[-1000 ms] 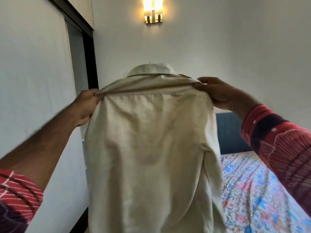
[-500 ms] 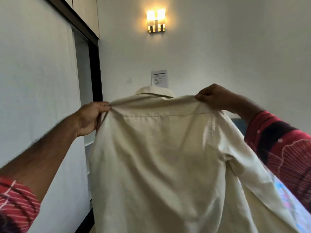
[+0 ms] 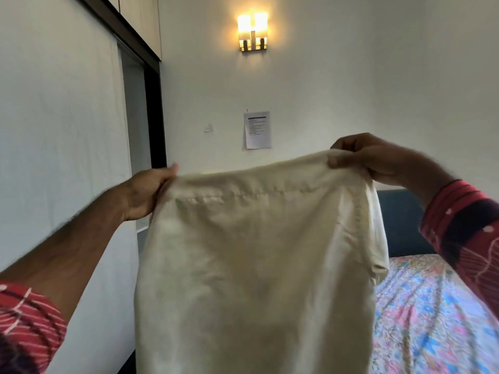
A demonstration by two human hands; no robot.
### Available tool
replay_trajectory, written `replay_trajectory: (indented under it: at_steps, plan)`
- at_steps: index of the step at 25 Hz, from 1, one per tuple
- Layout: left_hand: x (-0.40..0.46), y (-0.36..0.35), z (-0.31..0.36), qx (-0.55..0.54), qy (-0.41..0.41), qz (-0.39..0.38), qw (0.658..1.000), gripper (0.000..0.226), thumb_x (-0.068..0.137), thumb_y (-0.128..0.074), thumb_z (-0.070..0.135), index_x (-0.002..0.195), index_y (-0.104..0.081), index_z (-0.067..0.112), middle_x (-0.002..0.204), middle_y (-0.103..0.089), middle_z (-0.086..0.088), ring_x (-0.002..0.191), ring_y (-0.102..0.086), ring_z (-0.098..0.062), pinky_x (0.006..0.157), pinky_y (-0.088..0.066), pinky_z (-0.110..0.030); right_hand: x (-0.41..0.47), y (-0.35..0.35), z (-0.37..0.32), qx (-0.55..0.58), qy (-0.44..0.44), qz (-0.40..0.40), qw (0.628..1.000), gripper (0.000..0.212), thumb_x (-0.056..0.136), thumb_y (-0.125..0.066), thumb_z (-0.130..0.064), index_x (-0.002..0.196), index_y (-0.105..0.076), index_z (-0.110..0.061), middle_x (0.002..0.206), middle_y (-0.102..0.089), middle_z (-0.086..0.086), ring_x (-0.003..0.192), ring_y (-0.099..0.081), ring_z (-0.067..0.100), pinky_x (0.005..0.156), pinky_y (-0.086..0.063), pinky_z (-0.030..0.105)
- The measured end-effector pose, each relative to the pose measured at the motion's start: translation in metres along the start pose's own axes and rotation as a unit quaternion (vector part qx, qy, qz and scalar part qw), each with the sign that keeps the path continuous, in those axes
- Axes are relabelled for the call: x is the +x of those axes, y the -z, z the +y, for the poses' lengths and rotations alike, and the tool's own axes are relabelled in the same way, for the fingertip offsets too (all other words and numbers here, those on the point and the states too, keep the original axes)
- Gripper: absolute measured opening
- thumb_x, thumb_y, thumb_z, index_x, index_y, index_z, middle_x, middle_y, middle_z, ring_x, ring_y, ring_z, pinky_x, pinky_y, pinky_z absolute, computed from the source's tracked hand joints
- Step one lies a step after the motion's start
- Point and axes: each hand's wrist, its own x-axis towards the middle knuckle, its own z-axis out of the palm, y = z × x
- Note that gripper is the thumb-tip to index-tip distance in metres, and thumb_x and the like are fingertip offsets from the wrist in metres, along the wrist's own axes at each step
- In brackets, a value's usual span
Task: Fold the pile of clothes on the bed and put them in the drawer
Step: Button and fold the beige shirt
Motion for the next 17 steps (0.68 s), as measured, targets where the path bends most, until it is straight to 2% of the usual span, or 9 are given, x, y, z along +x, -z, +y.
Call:
replay_trajectory:
  at_steps: [1,3,5,7,10,12,13,15,17]
  plan:
    - [0.003,0.000,-0.004,0.049,-0.012,0.022,0.998,0.037,0.103,-0.056,0.031,0.101,-0.070,-0.003,0.103,-0.071,-0.020,0.071,-0.067,-0.018,0.068,-0.057,-0.026,0.000,0.002,0.004,-0.084,-0.029,-0.030,0.996,0.005,0.086,-0.078,-0.012,0.090,-0.076,-0.014,0.083,-0.074,0.004,0.072,-0.068,0.015,0.063,-0.056,0.027]
    - [0.014,-0.005,-0.015,0.118,-0.079,0.092,0.986,0.032,0.104,-0.057,0.020,0.102,-0.068,-0.010,0.098,-0.066,-0.017,0.076,-0.061,-0.020,0.073,-0.051,-0.029,0.001,-0.002,0.012,-0.251,-0.091,-0.122,0.956,0.012,0.087,-0.079,-0.011,0.097,-0.079,-0.016,0.090,-0.078,-0.001,0.081,-0.070,0.011,0.073,-0.054,0.028]
    - [0.023,-0.013,-0.017,0.156,-0.167,0.156,0.961,0.034,0.104,-0.056,0.020,0.096,-0.064,-0.011,0.087,-0.056,-0.011,0.080,-0.049,-0.020,0.076,-0.039,-0.033,0.001,-0.011,0.021,-0.285,-0.138,-0.207,0.926,0.016,0.084,-0.082,-0.018,0.095,-0.078,-0.008,0.088,-0.076,-0.002,0.080,-0.067,0.009,0.076,-0.051,0.028]
    - [0.027,-0.019,-0.014,0.169,-0.217,0.184,0.944,0.034,0.105,-0.053,0.022,0.089,-0.059,-0.008,0.082,-0.049,-0.008,0.078,-0.041,-0.019,0.075,-0.032,-0.033,0.000,-0.016,0.025,-0.259,-0.153,-0.211,0.930,0.031,0.078,-0.083,-0.022,0.092,-0.073,0.003,0.084,-0.070,0.004,0.078,-0.064,0.014,0.079,-0.050,0.033]
    - [0.027,-0.017,-0.010,0.163,-0.201,0.149,0.954,0.030,0.106,-0.051,0.021,0.084,-0.063,0.004,0.078,-0.052,-0.004,0.076,-0.044,-0.016,0.074,-0.034,-0.032,-0.007,-0.017,0.029,-0.125,-0.164,-0.186,0.961,0.020,0.082,-0.079,-0.001,0.099,-0.071,0.007,0.096,-0.074,0.017,0.091,-0.070,0.024,0.090,-0.058,0.038]
    - [0.023,-0.014,-0.009,0.171,-0.196,0.112,0.959,0.031,0.106,-0.053,0.021,0.090,-0.065,-0.003,0.082,-0.056,-0.005,0.079,-0.047,-0.016,0.077,-0.037,-0.033,-0.012,-0.018,0.032,-0.090,-0.157,-0.161,0.970,0.019,0.076,-0.082,0.005,0.080,-0.065,-0.002,0.081,-0.067,0.014,0.080,-0.068,0.024,0.076,-0.059,0.035]
    - [0.020,-0.013,-0.010,0.170,-0.195,0.094,0.961,0.031,0.105,-0.055,0.020,0.094,-0.065,-0.006,0.084,-0.058,-0.008,0.082,-0.049,-0.018,0.078,-0.039,-0.033,-0.013,-0.018,0.034,-0.095,-0.146,-0.148,0.973,0.033,0.071,-0.086,0.005,0.069,-0.056,-0.008,0.071,-0.056,0.011,0.070,-0.060,0.021,0.065,-0.055,0.031]
    - [0.012,-0.009,-0.013,0.160,-0.168,0.047,0.972,0.024,0.101,-0.061,0.016,0.096,-0.070,-0.005,0.087,-0.066,-0.009,0.082,-0.056,-0.018,0.075,-0.047,-0.030,-0.013,-0.019,0.038,-0.129,-0.133,-0.115,0.976,0.055,0.062,-0.090,-0.003,0.062,-0.037,-0.018,0.065,-0.034,0.006,0.058,-0.040,0.016,0.053,-0.036,0.025]
    - [0.002,-0.005,-0.016,0.189,-0.109,-0.029,0.976,0.014,0.093,-0.069,0.011,0.097,-0.075,-0.001,0.092,-0.074,-0.012,0.081,-0.066,-0.018,0.072,-0.055,-0.025,-0.012,-0.020,0.043,-0.192,-0.109,-0.050,0.974,0.061,0.060,-0.092,-0.006,0.059,-0.033,-0.020,0.062,-0.031,0.003,0.056,-0.033,0.015,0.049,-0.026,0.025]
